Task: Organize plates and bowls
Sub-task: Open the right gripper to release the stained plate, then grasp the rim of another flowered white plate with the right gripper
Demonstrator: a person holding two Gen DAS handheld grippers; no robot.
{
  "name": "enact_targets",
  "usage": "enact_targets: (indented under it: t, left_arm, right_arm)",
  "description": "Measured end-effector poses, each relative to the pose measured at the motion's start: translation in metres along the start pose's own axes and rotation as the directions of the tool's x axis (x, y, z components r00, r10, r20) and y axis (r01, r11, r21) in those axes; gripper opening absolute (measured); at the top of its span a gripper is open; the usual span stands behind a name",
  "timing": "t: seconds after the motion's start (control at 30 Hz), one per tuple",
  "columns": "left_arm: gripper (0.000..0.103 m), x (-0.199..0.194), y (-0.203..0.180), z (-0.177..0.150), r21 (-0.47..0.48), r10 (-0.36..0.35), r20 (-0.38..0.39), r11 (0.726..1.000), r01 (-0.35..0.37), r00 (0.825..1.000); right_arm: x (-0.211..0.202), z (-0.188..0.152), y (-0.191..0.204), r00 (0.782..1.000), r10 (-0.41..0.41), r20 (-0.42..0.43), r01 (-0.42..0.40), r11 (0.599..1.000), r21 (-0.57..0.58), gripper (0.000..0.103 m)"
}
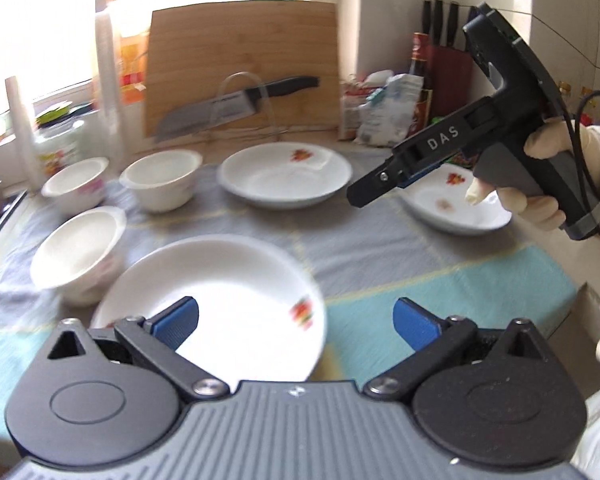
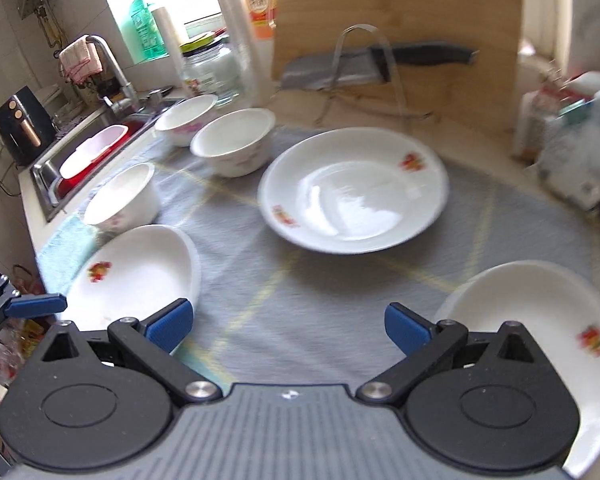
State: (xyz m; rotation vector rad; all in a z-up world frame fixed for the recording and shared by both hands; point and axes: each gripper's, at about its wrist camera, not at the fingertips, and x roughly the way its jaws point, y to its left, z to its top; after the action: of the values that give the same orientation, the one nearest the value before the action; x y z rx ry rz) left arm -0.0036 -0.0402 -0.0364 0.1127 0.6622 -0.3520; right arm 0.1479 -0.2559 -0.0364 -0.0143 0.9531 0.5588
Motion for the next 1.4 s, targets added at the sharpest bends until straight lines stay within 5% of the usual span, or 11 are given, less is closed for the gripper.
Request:
enact_targets:
  t: [0.2, 0.5, 0.87, 1.4]
  left_arm:
    - [0.102, -0.021, 0.049, -0.038, -0.042, 0.052, -0.016, 0.998, -0.053, 0.998]
    - [0.102, -0.003, 0.076, -0.076, 0.06, -0.002, -0.062, 0.998, 0.006, 0.998]
    - [0.102, 0.017, 0.086, -0.078, 0.12, -0.1, -0.042, 0.987, 0.105, 0.994]
    - [0.102, 0.025, 0.098, -0.074, 0.187, -0.183, -0.027, 0.965, 0.185, 0.983]
  right_arm:
    - [0.021, -0.006, 0.042, 0.999, 0.034, -0.016, -0.033, 0.998, 0.053, 0.103]
    - [0.042, -0.005, 0.071, 0.998, 0.038, -0.055, -0.033, 0.996, 0.079, 0.103]
    - [0.071, -0.012, 0.102, 0.985, 0.062, -0.161, -0.055, 0.997, 0.048, 0.103]
    - [0.113, 0.019, 0.09, 0.961, 0.146, -0.234, -0.14, 0.989, 0.042, 0.103]
